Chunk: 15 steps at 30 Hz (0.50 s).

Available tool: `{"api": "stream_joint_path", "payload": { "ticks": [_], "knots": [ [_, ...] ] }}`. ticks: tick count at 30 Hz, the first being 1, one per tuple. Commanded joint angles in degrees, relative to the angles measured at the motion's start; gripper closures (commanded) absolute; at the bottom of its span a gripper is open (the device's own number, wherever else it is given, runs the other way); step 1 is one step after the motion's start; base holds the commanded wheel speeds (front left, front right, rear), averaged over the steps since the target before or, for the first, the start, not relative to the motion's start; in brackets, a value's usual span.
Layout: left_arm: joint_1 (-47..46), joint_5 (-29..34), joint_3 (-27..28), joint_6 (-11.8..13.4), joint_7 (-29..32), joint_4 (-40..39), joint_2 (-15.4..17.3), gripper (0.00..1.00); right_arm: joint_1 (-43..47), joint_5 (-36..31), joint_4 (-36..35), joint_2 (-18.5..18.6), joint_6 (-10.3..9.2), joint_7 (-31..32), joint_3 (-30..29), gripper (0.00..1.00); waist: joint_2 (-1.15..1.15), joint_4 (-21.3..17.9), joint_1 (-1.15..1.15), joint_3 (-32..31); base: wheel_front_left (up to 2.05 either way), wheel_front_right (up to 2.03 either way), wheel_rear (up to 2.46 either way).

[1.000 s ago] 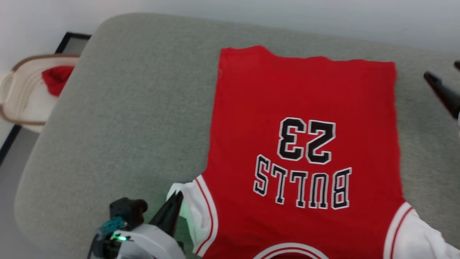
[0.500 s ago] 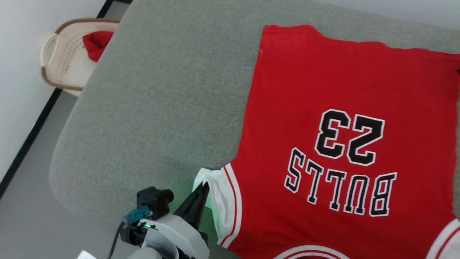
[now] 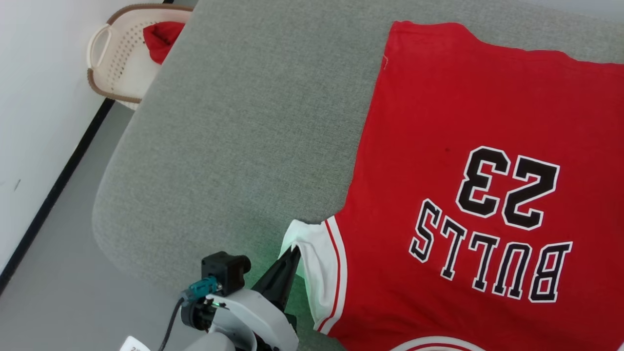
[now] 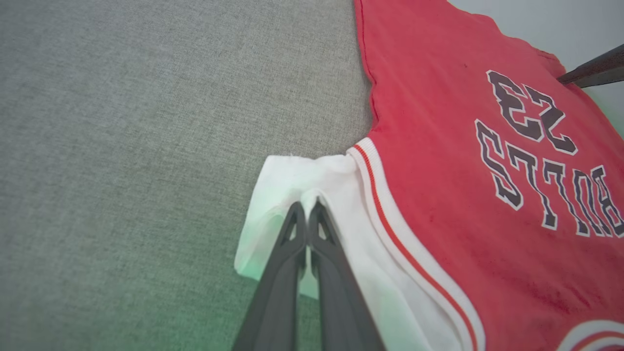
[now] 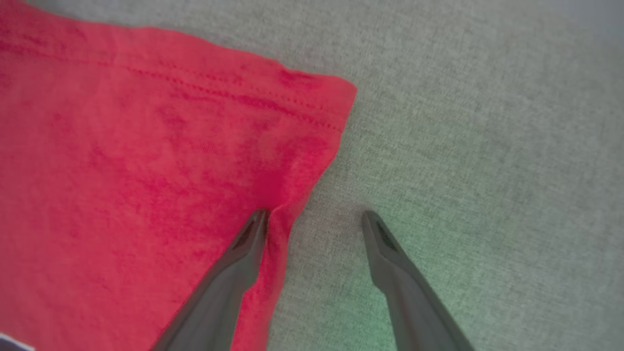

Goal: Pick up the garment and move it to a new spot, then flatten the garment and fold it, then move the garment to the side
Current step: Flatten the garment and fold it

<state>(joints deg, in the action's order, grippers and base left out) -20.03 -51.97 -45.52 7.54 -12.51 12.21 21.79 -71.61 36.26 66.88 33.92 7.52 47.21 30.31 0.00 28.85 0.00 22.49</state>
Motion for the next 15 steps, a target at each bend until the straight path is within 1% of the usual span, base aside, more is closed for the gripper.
{"api": "stream_joint_path", "payload": {
  "ticks": [1, 3, 4, 5, 6, 9, 11, 15],
  "knots": [
    [-0.7, -0.2, 0.0, -0.4, -0.3, 0.4, -0.4, 1.0, 1.3, -0.9, 3.3, -1.3, -0.05, 0.8, -0.2, 0.0, 0.0, 0.4, 0.0, 0.4, 0.0, 0.0, 0.0],
    [-0.8, -0.3, 0.1, -0.5, -0.5, 0.7, -0.7, 1.0, 0.9, -2.4, 5.6, -2.2, -0.05, 2.1, -0.4, 0.0, 0.0, 0.5, 0.0, 0.6, 0.0, 0.0, 0.0],
    [-0.8, -0.4, 0.2, -0.6, -0.6, 0.9, -0.8, 1.0, 0.8, -2.8, 6.4, -2.6, -0.05, 3.5, -0.6, 0.84, 0.0, 0.5, 0.0, 0.7, 0.0, 0.0, 0.0],
    [-0.8, -0.4, 0.3, -0.7, -0.7, 1.1, -0.9, 1.0, 0.8, -3.4, 7.0, -2.9, -0.03, 5.1, -0.6, 1.0, 0.0, 0.5, 0.0, 0.7, 0.0, 0.0, 0.0],
    [-0.7, -0.4, 0.4, -0.8, -0.8, 1.2, -0.9, 1.0, 0.7, -4.2, 7.4, -3.1, -0.03, 6.5, -0.3, 1.0, 0.0, 0.4, 0.0, 0.7, 0.0, 0.0, 0.0],
    [-0.6, -0.6, 0.6, -1.0, -1.0, 1.6, -1.2, 1.0, -0.9, -5.5, 7.7, -2.5, -0.05, 6.8, -1.3, 1.0, 0.0, 0.3, 0.0, 0.7, 0.0, 0.0, 0.0],
    [-0.6, -0.6, 0.7, -1.1, -1.2, 2.0, -1.2, 1.0, -1.8, -6.2, 7.7, -2.6, -0.07, 5.4, -2.4, 1.0, 0.0, 0.1, 0.0, 0.6, 0.0, 0.0, 0.0],
    [-0.2, -0.8, 1.2, -1.2, -1.4, 2.5, -0.9, 1.0, -2.2, -6.5, 7.6, -3.8, -0.06, 5.1, -4.3, 1.0, 0.0, -1.0, 0.0, -0.2, 0.0, 0.0, 0.0]
  ]
}}
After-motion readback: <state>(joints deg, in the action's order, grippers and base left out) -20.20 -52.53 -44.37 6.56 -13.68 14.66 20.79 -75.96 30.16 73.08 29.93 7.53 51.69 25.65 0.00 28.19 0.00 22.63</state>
